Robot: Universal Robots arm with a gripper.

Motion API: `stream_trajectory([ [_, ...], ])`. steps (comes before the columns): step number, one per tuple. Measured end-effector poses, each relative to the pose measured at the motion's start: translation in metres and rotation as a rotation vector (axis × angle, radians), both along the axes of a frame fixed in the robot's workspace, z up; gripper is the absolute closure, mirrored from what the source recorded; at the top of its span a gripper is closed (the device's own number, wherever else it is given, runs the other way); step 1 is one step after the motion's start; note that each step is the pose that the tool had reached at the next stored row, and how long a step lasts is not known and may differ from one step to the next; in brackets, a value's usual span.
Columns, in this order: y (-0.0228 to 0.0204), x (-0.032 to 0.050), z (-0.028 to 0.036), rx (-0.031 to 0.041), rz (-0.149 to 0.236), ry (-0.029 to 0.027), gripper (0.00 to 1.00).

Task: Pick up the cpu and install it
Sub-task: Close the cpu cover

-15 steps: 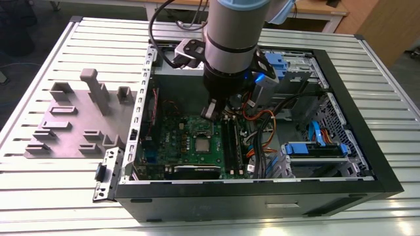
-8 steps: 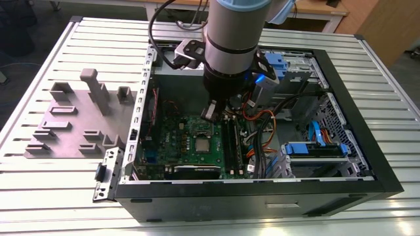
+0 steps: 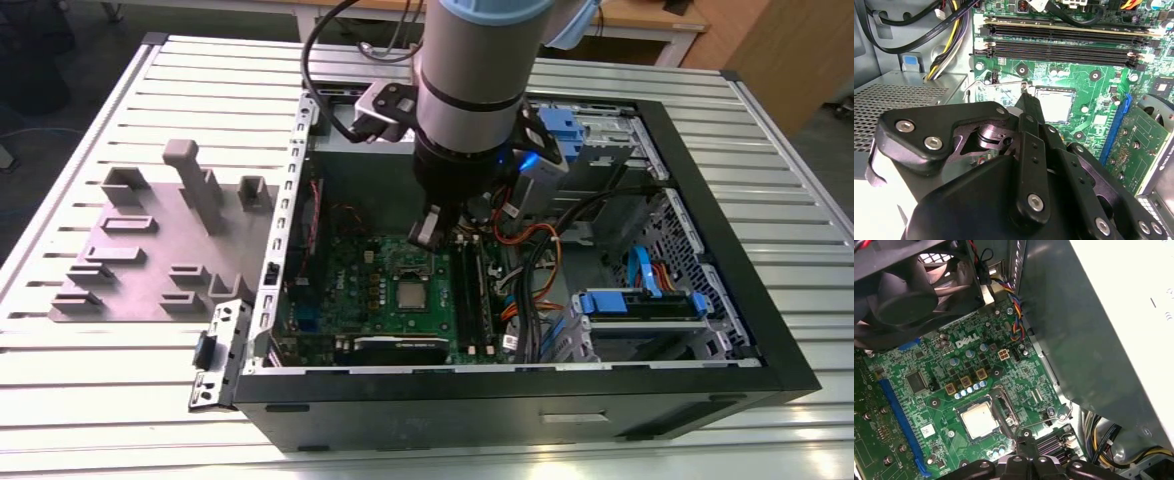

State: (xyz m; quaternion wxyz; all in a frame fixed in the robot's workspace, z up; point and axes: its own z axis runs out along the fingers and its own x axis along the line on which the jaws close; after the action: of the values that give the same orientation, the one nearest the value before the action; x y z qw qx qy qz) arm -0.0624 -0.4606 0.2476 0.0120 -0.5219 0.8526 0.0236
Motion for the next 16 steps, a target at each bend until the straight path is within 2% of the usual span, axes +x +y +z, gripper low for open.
stream_trajectory([
  [16,-0.0063,0.0001,0.0000,0.0001,0.000,-0.0001,0.89],
])
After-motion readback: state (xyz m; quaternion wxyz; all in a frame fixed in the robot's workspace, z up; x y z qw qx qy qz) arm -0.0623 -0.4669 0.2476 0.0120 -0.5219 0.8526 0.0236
